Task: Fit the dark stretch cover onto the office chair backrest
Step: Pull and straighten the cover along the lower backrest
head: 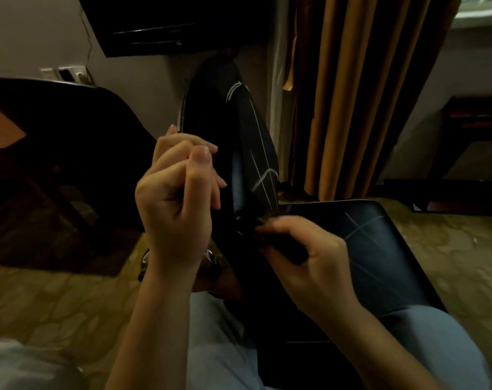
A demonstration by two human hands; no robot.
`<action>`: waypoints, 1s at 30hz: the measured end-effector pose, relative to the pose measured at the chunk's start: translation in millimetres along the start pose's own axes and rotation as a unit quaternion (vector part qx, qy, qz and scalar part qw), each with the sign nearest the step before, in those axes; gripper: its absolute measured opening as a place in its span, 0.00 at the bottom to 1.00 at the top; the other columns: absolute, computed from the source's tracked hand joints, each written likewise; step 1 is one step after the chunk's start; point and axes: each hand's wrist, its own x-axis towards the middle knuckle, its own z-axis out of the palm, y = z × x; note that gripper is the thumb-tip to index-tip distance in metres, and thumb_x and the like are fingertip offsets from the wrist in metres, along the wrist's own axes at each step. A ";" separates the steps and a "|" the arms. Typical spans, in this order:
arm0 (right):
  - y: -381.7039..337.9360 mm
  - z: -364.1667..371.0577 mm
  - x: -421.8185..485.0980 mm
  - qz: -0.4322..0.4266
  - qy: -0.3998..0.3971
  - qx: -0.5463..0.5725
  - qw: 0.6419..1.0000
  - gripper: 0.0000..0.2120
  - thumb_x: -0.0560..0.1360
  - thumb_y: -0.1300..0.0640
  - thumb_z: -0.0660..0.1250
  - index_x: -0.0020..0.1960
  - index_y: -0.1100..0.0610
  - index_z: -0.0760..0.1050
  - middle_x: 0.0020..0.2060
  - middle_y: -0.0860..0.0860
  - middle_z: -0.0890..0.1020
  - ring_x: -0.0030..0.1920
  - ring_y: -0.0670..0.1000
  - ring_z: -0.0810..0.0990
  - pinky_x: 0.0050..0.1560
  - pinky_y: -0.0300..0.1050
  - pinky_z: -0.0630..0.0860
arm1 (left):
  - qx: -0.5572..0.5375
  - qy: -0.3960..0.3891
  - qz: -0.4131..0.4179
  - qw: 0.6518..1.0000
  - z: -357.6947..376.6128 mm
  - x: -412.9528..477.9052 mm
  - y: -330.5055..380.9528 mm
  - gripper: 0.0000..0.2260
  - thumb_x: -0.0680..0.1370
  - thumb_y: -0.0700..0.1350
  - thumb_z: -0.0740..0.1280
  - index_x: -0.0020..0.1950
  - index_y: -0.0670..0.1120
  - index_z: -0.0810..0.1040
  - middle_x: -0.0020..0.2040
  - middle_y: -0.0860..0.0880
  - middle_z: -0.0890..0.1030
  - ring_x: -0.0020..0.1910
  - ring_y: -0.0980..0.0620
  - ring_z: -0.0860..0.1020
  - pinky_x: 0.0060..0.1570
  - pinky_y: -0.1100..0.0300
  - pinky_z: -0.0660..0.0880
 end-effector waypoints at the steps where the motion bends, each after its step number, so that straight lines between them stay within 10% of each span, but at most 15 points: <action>1: -7.2 1.0 9.5 -0.013 0.002 0.009 1.000 0.10 0.71 0.62 0.70 0.53 0.59 0.80 0.49 0.50 0.83 0.52 0.44 0.81 0.52 0.41 0.78 | 0.003 -0.001 0.000 1.000 -0.1 -0.1 0.5 0.21 0.80 0.38 0.53 0.27 0.46 0.71 0.26 0.52 0.71 0.46 0.52 0.77 0.63 0.61 0.63; 10: 17.0 7.0 -15.6 -0.034 0.008 -0.065 0.997 0.08 0.70 0.61 0.68 0.48 0.59 0.81 0.48 0.50 0.82 0.52 0.45 0.80 0.51 0.42 0.78 | 0.000 -0.005 0.001 1.000 -1.2 -1.5 -1.2 0.22 0.81 0.40 0.53 0.26 0.45 0.70 0.26 0.52 0.72 0.45 0.52 0.77 0.63 0.46 0.67; 22: -5.1 13.7 10.8 -0.077 0.038 -0.039 0.996 0.10 0.71 0.65 0.69 0.52 0.61 0.81 0.50 0.51 0.81 0.54 0.47 0.80 0.54 0.41 0.77 | 0.011 -0.010 0.007 1.000 -1.0 0.0 -1.2 0.23 0.80 0.38 0.53 0.25 0.44 0.71 0.27 0.49 0.73 0.45 0.48 0.77 0.62 0.52 0.66; 30: 49.8 3.0 -55.5 0.039 0.014 -0.095 0.995 0.17 0.66 0.67 0.72 0.50 0.51 0.80 0.48 0.41 0.79 0.51 0.40 0.79 0.51 0.39 0.78 | -0.002 0.009 0.009 1.000 2.0 -1.8 -3.9 0.21 0.80 0.38 0.53 0.27 0.46 0.71 0.26 0.52 0.70 0.46 0.52 0.77 0.63 0.60 0.63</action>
